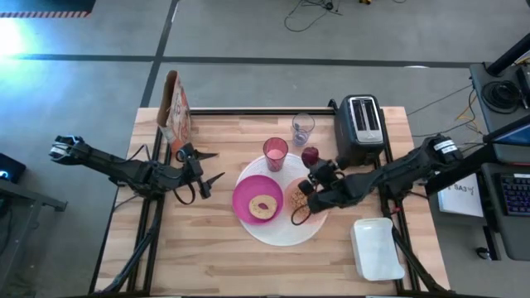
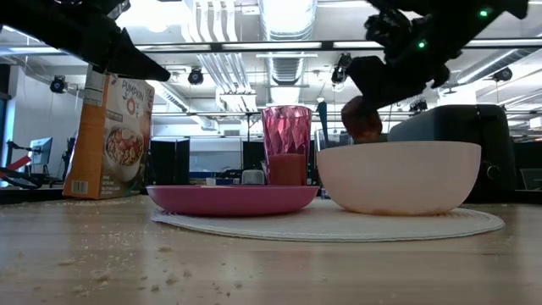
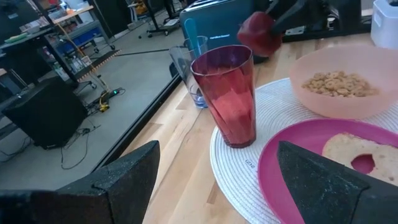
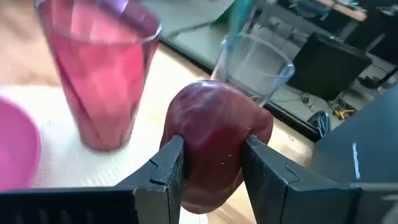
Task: Arrange a breakfast setting
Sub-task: Put the red apple to the top of the orange bowl on the white table mat
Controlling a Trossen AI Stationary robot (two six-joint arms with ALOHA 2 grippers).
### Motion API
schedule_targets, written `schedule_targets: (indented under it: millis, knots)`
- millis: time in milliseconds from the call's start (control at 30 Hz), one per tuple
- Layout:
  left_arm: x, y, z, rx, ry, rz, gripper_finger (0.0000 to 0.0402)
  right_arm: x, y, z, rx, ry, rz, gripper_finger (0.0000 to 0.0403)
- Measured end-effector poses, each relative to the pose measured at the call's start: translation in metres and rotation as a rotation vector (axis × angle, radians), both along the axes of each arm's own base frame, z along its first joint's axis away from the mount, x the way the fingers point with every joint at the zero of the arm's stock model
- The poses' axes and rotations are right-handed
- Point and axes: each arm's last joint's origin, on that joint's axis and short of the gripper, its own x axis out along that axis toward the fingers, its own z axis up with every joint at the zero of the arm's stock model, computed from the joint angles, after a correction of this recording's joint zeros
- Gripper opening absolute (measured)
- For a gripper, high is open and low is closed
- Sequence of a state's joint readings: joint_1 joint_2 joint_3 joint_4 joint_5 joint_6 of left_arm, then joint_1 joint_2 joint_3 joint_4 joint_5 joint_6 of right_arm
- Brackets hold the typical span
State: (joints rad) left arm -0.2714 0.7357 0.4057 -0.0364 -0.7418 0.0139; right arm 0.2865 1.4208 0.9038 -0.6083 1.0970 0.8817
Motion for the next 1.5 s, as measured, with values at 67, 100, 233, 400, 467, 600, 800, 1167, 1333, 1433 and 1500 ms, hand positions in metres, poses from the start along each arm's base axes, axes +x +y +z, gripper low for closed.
schedule_targets:
  millis: [67, 100, 233, 400, 467, 600, 800, 1167, 1333, 1433, 1500]
  knots:
    - [0.000, 0.000, 0.000, 0.000, 0.000, 0.000, 0.0306, 0.003, -0.005, 0.005, 0.001, 0.060, 0.035, 0.0121]
    - [0.000, 0.000, 0.000, 0.000, 0.000, 0.000, 0.0306, 0.005, -0.007, 0.007, -0.005, 0.076, 0.045, 0.0121]
    - [0.000, 0.000, 0.000, 0.000, 0.001, -0.001, 0.0306, 0.006, -0.015, 0.012, -0.031, 0.126, 0.058, 0.0121]
    - [0.000, 0.000, 0.000, 0.003, 0.005, -0.002, 0.0306, 0.004, -0.025, 0.008, -0.039, 0.168, 0.037, 0.0121]
    - [0.000, 0.000, -0.001, 0.004, 0.007, -0.002, 0.0306, 0.005, -0.030, 0.006, 0.000, 0.176, 0.039, 0.0121]
    - [0.000, 0.000, -0.001, 0.004, 0.008, -0.002, 0.0306, 0.011, -0.038, 0.004, 0.117, 0.164, 0.097, 0.0121]
    - [0.000, 0.000, -0.001, 0.004, 0.009, -0.002, 0.0306, 0.022, -0.047, 0.015, 0.148, 0.194, 0.335, 0.0121]
    - [0.000, 0.000, -0.001, 0.005, 0.012, -0.003, 0.0306, -0.010, -0.082, 0.029, 0.254, 0.178, 0.545, 0.0121]
    - [0.000, 0.000, -0.001, -0.006, 0.006, 0.001, 0.0306, -0.029, -0.095, 0.031, 0.221, 0.034, 0.650, 0.0121]
    - [0.000, 0.000, -0.002, -0.021, -0.003, 0.006, 0.0306, -0.039, -0.100, 0.029, 0.182, -0.079, 0.714, 0.0121]
    - [0.000, 0.000, -0.002, -0.026, -0.006, 0.007, 0.0306, -0.044, -0.102, 0.024, 0.142, -0.130, 0.751, 0.0121]
